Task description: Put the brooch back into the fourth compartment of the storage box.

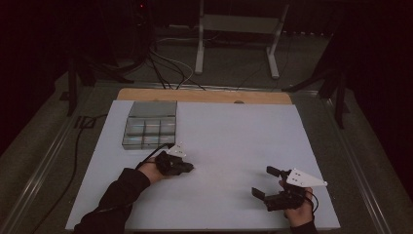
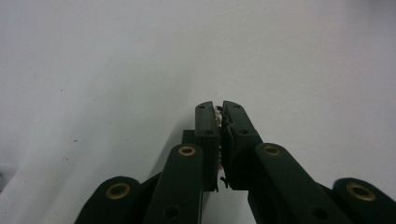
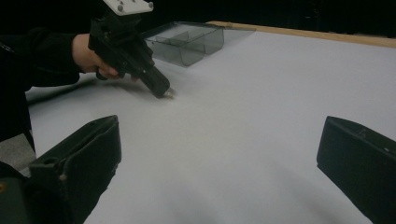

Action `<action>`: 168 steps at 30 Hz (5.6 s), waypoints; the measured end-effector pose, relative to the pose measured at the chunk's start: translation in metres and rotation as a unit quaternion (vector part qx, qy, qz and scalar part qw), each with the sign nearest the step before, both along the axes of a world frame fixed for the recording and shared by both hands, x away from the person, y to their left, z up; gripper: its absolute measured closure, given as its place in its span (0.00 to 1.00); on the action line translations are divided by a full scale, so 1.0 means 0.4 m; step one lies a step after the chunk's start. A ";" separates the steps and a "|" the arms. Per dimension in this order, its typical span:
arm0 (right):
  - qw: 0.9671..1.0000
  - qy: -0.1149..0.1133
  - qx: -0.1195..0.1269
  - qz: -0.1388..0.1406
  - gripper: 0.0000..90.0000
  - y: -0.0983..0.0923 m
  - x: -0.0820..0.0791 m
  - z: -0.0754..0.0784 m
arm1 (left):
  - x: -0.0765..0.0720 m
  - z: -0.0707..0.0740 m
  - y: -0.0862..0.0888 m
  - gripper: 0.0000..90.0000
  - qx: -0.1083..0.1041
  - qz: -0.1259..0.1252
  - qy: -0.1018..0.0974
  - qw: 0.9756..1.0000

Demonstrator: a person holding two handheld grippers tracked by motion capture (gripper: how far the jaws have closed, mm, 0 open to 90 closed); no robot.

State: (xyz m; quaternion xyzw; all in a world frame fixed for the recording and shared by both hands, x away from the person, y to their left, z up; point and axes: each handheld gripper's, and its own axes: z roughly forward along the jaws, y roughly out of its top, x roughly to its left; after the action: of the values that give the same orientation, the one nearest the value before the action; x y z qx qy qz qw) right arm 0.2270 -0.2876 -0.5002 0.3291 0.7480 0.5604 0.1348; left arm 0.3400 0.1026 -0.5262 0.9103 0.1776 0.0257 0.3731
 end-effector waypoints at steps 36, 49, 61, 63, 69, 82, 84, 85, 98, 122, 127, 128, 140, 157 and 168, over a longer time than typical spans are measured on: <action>1.000 -0.001 0.002 -0.002 0.00 -0.002 0.000 0.001 | -0.006 0.083 0.033 0.98 -0.021 -0.010 0.004 1.000; 1.000 -0.001 0.004 -0.002 0.00 -0.002 0.000 0.001 | 0.002 0.111 0.063 0.98 -0.024 -0.002 0.003 1.000; 1.000 0.002 0.005 0.000 0.00 -0.002 0.001 -0.001 | 0.015 0.126 0.102 0.98 -0.027 0.019 0.009 0.999; 1.000 0.002 0.005 0.001 0.00 0.000 0.001 -0.002 | 0.019 0.126 0.111 0.98 -0.029 0.023 0.009 0.999; 1.000 0.004 0.006 0.001 0.00 0.000 0.002 -0.002 | 0.029 0.126 0.141 0.98 -0.035 0.037 0.011 0.999; 1.000 0.006 0.004 0.001 0.00 0.001 0.003 -0.004 | 0.044 0.125 0.215 0.98 -0.034 0.068 0.012 0.997; 1.000 0.005 0.002 0.002 0.00 0.002 0.003 -0.005 | 0.047 0.128 0.227 0.98 -0.032 0.073 0.012 0.997; 1.000 0.005 0.001 0.003 0.00 0.003 0.003 -0.005 | 0.048 0.129 0.233 0.98 -0.032 0.076 0.012 0.997; 1.000 0.005 0.001 0.003 0.00 0.003 0.003 -0.005 | 0.063 0.143 0.310 0.98 -0.041 0.105 0.001 0.994; 1.000 0.004 0.006 0.001 0.00 0.000 0.003 -0.003 | 0.120 0.102 0.488 0.98 -0.069 0.230 0.013 0.971; 1.000 0.005 0.005 0.001 0.00 0.001 0.003 -0.003 | 0.132 0.079 0.498 0.97 -0.074 0.249 0.021 0.965; 1.000 0.005 0.005 0.001 0.00 0.001 0.003 -0.003 | 0.132 0.079 0.498 0.97 -0.074 0.249 0.021 0.965; 1.000 0.007 0.004 0.001 0.00 0.000 0.005 -0.005 | 0.139 0.031 0.493 0.97 -0.085 0.273 0.033 0.958; 1.000 0.008 0.005 0.002 0.00 -0.001 0.005 -0.005 | 0.118 0.072 0.465 0.47 -0.092 0.267 0.019 0.959; 1.000 0.008 0.005 -0.001 0.00 -0.003 0.005 -0.004 | 0.102 0.105 0.449 0.04 -0.100 0.268 0.027 0.958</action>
State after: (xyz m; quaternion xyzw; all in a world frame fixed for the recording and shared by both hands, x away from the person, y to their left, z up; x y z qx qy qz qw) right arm 0.2290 -0.2889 -0.5019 0.3349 0.7461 0.5611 0.1277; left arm 0.3809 0.2824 -0.4844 0.7878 0.4265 0.0818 0.4367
